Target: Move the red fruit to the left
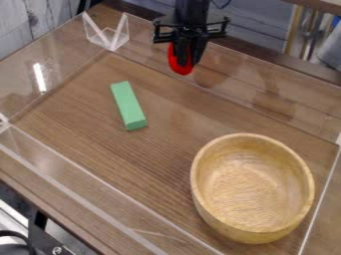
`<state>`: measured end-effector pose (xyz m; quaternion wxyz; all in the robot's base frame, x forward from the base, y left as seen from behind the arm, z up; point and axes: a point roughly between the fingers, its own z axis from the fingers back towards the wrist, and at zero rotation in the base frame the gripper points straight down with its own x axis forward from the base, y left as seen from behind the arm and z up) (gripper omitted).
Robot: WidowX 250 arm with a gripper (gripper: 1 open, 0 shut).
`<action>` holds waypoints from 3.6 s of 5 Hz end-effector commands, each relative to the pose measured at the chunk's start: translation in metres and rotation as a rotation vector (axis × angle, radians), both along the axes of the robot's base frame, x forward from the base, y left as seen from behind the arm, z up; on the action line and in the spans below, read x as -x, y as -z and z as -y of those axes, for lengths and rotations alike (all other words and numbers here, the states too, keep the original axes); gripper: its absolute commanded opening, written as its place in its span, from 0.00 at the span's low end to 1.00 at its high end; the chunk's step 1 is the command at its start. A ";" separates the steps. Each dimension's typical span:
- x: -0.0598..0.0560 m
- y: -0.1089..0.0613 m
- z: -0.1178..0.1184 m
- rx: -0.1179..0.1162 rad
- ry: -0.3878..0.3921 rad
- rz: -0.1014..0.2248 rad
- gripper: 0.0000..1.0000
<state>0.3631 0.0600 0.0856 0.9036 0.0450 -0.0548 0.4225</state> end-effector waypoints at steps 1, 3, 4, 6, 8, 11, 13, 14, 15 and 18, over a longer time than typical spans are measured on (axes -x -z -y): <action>-0.002 -0.013 -0.013 -0.005 -0.013 0.061 0.00; 0.003 -0.004 -0.029 0.005 -0.022 0.070 0.00; 0.003 -0.033 -0.032 0.032 -0.073 0.103 0.00; 0.014 -0.087 -0.048 0.084 -0.181 0.150 0.00; 0.009 -0.067 -0.042 0.066 -0.276 0.120 1.00; -0.001 -0.021 -0.031 0.021 -0.376 0.059 1.00; -0.010 0.018 -0.030 0.001 -0.387 0.034 1.00; -0.008 0.022 -0.029 0.007 -0.360 0.032 0.00; -0.008 0.002 -0.036 0.058 -0.324 0.048 0.00; 0.024 -0.078 -0.085 0.159 -0.401 0.116 0.00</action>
